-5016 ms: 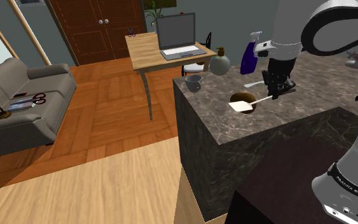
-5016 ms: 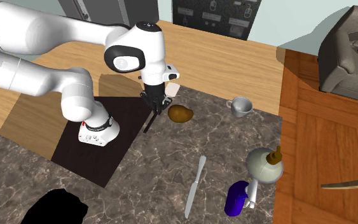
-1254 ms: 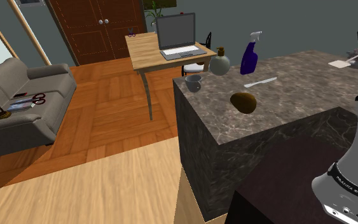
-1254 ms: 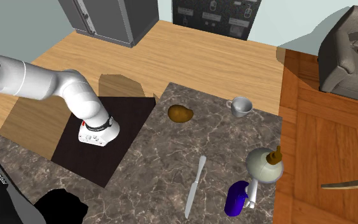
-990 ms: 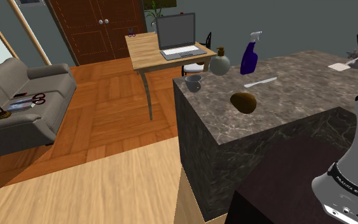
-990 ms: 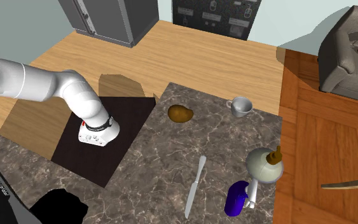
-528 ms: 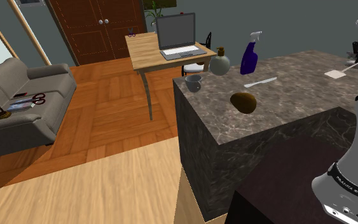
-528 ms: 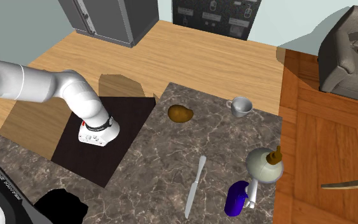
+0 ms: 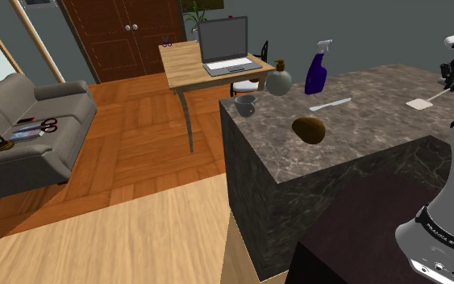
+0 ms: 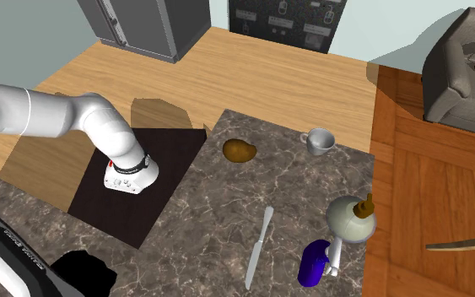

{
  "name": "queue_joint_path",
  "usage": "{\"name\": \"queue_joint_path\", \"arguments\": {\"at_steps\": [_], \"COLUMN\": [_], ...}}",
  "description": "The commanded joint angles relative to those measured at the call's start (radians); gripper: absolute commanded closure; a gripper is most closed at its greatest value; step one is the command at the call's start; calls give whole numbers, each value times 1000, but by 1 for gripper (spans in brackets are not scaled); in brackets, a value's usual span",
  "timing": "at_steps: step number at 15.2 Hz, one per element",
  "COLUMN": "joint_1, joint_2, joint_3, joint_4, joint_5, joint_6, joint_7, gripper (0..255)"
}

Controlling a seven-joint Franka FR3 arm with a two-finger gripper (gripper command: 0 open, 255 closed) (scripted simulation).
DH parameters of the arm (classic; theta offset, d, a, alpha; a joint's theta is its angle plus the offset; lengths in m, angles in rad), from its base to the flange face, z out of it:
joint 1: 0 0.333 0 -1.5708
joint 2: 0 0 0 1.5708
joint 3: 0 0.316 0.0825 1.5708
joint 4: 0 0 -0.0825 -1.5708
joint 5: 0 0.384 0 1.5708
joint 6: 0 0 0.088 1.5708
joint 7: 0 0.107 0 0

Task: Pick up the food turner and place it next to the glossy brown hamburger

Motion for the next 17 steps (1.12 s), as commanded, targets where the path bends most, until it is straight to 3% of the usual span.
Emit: {"name": "queue_joint_path", "arguments": {"at_steps": [1, 7, 14, 15, 17], "joint_1": [8, 30, 30, 30, 30], "joint_2": [-10, -40, -40, -40, -40], "joint_3": [-17, -64, -64, -64, -64], "joint_4": [-11, -36, -36, -36, -36], "joint_5": [-15, -58, -58, -58, -58], "joint_6": [19, 67, 67, 67, 67], "joint_7": [9, 37, 37, 37, 37], "gripper": [255, 255, 255, 0, 0]}}
